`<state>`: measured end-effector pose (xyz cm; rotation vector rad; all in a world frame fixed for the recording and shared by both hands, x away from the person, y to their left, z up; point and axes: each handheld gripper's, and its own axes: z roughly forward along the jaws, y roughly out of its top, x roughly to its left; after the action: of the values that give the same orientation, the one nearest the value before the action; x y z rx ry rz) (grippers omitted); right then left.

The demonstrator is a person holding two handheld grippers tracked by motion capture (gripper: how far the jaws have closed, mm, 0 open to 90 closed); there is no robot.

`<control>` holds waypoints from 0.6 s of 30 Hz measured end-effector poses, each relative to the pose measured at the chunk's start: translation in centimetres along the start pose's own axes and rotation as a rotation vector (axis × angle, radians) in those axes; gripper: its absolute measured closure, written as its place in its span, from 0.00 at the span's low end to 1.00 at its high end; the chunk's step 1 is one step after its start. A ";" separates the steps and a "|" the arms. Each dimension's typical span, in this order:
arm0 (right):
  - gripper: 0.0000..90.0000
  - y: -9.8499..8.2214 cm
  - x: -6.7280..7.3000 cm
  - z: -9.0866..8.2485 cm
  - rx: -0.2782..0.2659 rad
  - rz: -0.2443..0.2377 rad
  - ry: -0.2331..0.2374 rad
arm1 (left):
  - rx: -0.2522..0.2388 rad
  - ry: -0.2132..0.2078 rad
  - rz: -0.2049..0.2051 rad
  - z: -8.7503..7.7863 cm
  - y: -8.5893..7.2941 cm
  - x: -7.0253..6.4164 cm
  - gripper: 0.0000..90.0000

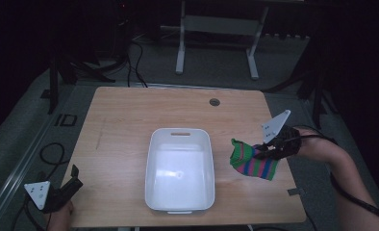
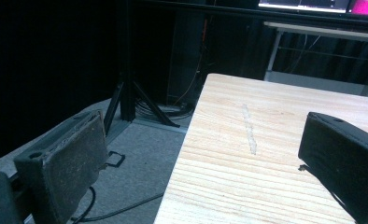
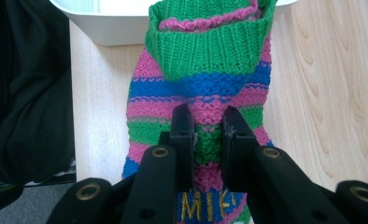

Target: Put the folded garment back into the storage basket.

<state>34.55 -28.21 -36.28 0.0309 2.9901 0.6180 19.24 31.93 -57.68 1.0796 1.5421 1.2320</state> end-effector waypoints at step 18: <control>0.86 3.6 -0.1 1.0 -0.008 -0.038 0.018 | 0.001 -0.001 0.002 0.0 0.0 0.0 0.02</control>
<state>34.78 -24.57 -35.75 -0.0324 2.9976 0.6292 19.21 31.91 -57.68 1.0828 1.5414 1.2313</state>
